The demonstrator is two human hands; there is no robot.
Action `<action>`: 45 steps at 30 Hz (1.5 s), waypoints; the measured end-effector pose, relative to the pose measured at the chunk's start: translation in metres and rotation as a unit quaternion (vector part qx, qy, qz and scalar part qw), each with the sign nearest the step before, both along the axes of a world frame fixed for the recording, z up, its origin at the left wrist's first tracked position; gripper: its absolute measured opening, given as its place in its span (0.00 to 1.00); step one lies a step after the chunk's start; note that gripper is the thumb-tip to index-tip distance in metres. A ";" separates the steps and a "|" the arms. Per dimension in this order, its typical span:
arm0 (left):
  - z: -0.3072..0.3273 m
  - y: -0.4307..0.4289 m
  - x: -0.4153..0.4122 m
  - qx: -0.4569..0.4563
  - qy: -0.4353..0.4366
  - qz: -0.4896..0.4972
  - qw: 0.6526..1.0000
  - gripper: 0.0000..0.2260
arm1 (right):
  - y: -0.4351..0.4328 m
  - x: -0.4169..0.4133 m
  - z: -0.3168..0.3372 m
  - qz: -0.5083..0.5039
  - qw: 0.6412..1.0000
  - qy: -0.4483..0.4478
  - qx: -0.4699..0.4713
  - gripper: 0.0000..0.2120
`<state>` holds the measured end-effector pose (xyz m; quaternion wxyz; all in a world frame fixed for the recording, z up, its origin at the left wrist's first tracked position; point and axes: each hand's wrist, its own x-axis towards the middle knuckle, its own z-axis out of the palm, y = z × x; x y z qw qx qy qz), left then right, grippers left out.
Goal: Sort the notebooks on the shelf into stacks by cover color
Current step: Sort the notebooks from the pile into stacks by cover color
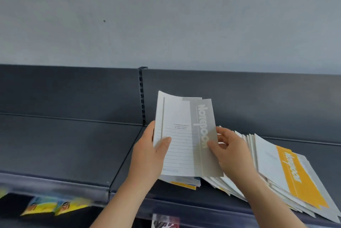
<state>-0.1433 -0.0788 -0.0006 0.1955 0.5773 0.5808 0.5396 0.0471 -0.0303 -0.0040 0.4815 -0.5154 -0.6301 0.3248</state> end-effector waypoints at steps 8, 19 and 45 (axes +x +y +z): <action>0.012 -0.052 -0.138 -0.016 -0.020 0.041 0.999 0.11 | -0.027 -0.144 0.010 0.056 0.998 0.020 -0.017 0.13; 0.005 -0.104 -0.324 -0.059 0.018 0.111 0.992 0.14 | -0.056 -0.335 0.001 0.117 0.993 0.002 -0.016 0.12; -0.041 -0.029 -0.655 -0.125 0.018 0.225 0.966 0.19 | 0.042 -0.678 -0.033 0.223 0.971 -0.064 -0.053 0.13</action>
